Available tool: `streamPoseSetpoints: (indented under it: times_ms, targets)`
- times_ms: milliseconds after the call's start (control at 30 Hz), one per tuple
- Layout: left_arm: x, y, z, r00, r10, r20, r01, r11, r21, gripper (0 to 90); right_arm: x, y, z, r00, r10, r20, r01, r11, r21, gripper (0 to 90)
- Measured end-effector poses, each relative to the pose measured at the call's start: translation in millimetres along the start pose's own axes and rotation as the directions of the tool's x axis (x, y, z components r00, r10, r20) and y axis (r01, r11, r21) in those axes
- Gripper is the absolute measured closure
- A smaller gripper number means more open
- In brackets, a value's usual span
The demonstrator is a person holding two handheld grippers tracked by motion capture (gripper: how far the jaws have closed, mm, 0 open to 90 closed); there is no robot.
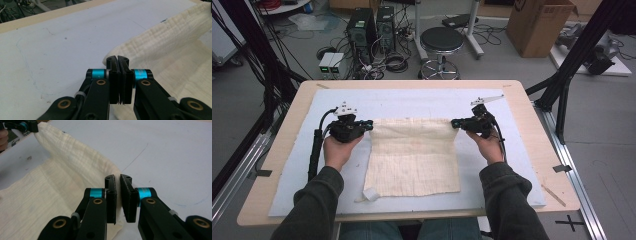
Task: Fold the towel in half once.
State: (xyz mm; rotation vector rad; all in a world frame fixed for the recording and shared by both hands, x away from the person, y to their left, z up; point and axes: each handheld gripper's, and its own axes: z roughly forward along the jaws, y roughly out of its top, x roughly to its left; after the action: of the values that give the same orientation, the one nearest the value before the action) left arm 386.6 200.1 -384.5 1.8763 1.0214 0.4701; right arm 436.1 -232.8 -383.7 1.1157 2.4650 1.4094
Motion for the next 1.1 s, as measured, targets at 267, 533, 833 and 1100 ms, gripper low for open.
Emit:
streamPoseSetpoints:
  times_ms: [267,533,833,1100]
  targets:
    - [-2.5,-6.4,-8.4,0.9999,0.011,0.011,-0.011,0.9999,-0.009,87.7,7.2,0.0,-5.0,0.9996,-0.011,-0.027,0.011,1.0,0.005,83.4]
    - [-10.6,-11.2,-21.4,0.9988,0.041,0.027,-0.04,0.9989,-0.022,87.7,21.8,-0.9,-12.2,0.9976,-0.047,-0.05,0.048,0.999,0.009,83.4]
    - [-20.5,-26.5,-34.3,0.9966,0.069,0.046,-0.068,0.9975,-0.022,87.7,31.9,-20.3,-19.7,0.9955,-0.056,-0.076,0.057,0.998,0.007,83.4]
    - [-30.2,-39.1,-40.9,0.9926,0.102,0.065,-0.102,0.9947,-0.01,87.7,35.9,-36.4,-21.8,0.9945,-0.052,-0.091,0.054,0.998,0.02,83.4]
